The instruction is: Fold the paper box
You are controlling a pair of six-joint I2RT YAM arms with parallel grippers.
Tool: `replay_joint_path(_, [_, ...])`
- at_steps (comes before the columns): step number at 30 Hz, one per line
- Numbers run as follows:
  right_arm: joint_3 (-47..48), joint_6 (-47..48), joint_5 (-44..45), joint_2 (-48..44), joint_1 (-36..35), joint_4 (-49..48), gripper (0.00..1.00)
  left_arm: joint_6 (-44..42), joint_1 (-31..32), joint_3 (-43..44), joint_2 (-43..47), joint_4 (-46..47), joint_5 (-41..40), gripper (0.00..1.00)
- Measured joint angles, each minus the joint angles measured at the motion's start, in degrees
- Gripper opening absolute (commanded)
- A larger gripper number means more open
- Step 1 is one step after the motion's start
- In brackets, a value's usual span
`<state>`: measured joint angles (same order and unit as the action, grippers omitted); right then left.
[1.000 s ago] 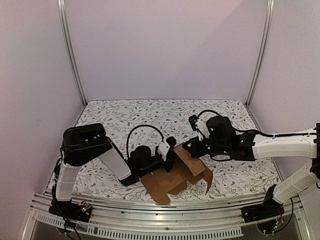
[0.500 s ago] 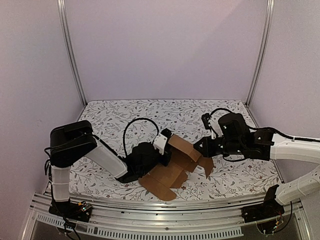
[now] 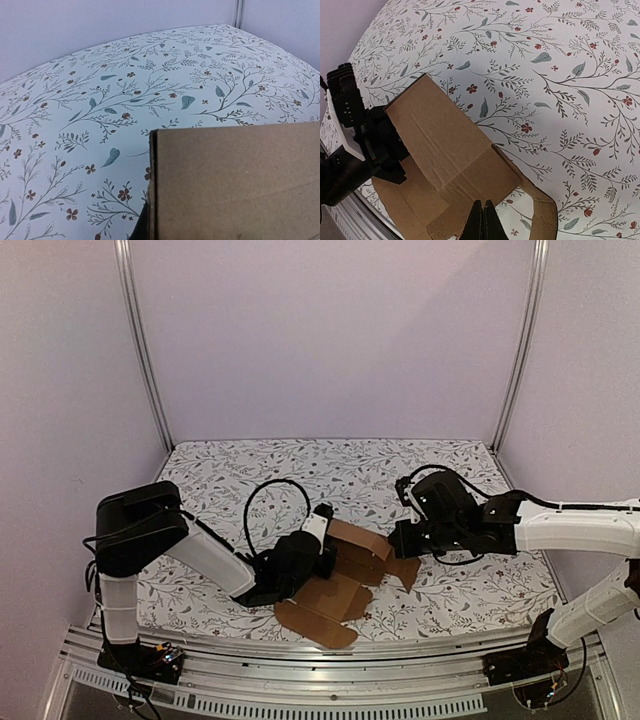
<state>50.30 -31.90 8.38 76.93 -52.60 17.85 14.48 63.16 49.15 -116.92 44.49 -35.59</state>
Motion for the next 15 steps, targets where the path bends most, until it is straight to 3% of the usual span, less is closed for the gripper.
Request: replay_joint_path(15, [0.8,-3.2,1.5,9.4,0.0,-4.8,0.00,6.3,0.4,0.7,1.1,-4.7,-0.7,0.00])
